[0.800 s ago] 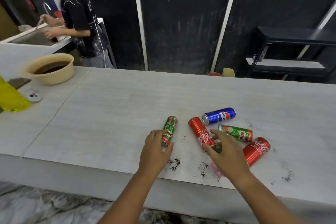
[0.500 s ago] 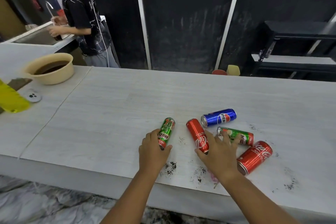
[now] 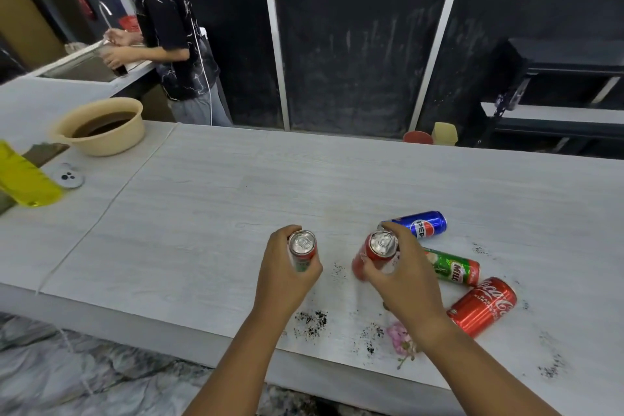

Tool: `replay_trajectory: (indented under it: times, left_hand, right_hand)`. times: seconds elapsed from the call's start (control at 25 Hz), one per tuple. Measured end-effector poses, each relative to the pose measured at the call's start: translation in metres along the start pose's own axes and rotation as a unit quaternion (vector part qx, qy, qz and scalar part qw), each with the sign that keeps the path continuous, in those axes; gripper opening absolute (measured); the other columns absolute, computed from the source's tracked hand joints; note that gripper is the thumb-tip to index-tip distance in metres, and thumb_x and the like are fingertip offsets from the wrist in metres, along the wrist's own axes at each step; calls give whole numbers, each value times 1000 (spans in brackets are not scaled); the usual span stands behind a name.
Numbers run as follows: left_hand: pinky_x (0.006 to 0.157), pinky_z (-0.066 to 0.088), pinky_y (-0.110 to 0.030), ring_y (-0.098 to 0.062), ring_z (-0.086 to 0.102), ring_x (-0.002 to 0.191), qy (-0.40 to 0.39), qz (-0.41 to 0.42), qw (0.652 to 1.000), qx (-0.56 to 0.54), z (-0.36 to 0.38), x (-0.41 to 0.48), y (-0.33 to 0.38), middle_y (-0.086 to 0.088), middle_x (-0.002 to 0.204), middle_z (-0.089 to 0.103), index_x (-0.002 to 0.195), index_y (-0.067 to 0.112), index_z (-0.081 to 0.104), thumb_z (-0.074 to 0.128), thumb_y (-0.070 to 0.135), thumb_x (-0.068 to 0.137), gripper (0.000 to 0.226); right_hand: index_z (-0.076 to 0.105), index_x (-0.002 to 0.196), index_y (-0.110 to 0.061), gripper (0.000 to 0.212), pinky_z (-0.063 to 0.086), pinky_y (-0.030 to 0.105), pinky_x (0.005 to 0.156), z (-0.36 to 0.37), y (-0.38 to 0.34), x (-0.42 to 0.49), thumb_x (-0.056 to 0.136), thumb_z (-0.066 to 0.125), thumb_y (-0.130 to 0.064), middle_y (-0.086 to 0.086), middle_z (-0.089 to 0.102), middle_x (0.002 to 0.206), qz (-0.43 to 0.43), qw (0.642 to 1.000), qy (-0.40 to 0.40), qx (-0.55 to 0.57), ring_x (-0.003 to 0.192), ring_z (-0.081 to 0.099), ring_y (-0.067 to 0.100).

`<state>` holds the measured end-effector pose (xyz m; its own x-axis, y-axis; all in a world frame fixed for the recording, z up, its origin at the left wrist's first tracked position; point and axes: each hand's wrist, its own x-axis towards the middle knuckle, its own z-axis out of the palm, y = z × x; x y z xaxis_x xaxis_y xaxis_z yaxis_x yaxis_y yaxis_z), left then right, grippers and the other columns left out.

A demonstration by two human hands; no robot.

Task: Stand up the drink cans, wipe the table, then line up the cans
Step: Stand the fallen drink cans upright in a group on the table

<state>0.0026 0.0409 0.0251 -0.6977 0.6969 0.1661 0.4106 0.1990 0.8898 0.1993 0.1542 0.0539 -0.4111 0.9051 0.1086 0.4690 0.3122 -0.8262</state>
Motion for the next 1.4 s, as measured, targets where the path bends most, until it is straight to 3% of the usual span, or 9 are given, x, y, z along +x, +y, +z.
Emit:
replay_trajectory:
  times: [0.24,0.4,0.48,0.6,0.72,0.84,0.96,1.2,1.4]
  left_hand:
    - [93,53,-9,6,59,125,-31,-23,999,-38,0,-5,-14,34,131,55,134,51,52,88,35,86,62]
    - [93,56,-10,3,64,125,-48,-80,993,-66,1,-14,-23,30,134,63,129,57,56,90,37,87,58]
    - [93,56,-12,0,66,123,-36,-82,994,-67,5,-12,-19,26,132,66,128,54,59,92,35,86,57]
    - [94,59,-20,5,67,115,-28,-59,996,-65,15,-3,4,27,129,68,133,51,60,93,39,83,61]
    - [82,57,-11,9,67,111,-62,-35,994,-77,42,12,47,35,126,66,128,63,56,93,47,80,63]
    - [85,54,-12,7,65,116,-117,0,990,-82,106,27,96,31,128,66,132,55,56,94,45,80,65]
    - [89,52,-13,11,63,115,-184,31,979,-85,189,26,139,31,126,65,129,52,56,93,43,80,62]
    - [104,59,-38,-6,65,122,-307,40,947,-84,343,3,196,15,133,67,131,36,59,92,30,81,60]
    - [89,54,-23,-3,66,108,-356,29,931,-68,424,-9,213,9,127,69,126,29,61,94,24,78,59]
  right_hand:
    - [40,149,-51,82,53,29,101,9,11,2,83,87,-41,-28,56,135,43,998,-27,46,124,55,-9]
    - [54,127,-54,64,54,32,105,17,15,-4,80,92,-32,-30,66,119,86,989,-50,113,112,55,-24]
    - [57,119,-57,58,58,34,100,13,14,-5,80,92,-32,-32,68,115,94,985,-29,141,111,60,-18]
    - [59,118,-63,55,66,29,67,-11,13,-2,78,91,-42,-32,68,117,102,976,10,193,107,68,-4]
    - [63,125,-53,59,61,17,75,-56,27,9,73,91,-51,-29,71,119,91,974,78,190,106,67,-12]
    - [64,130,-43,62,54,22,87,-122,60,23,73,90,-49,-24,73,119,111,971,145,157,109,67,-8]
    - [65,126,-38,55,49,19,83,-192,104,32,77,91,-38,-23,72,117,133,959,209,140,108,66,-9]
    - [65,124,-36,53,52,24,86,-297,190,41,77,90,-34,-23,71,115,187,936,282,100,107,66,-5]
    - [65,128,-25,53,49,24,85,-338,244,64,81,89,-28,-10,71,120,205,933,288,72,113,67,13]
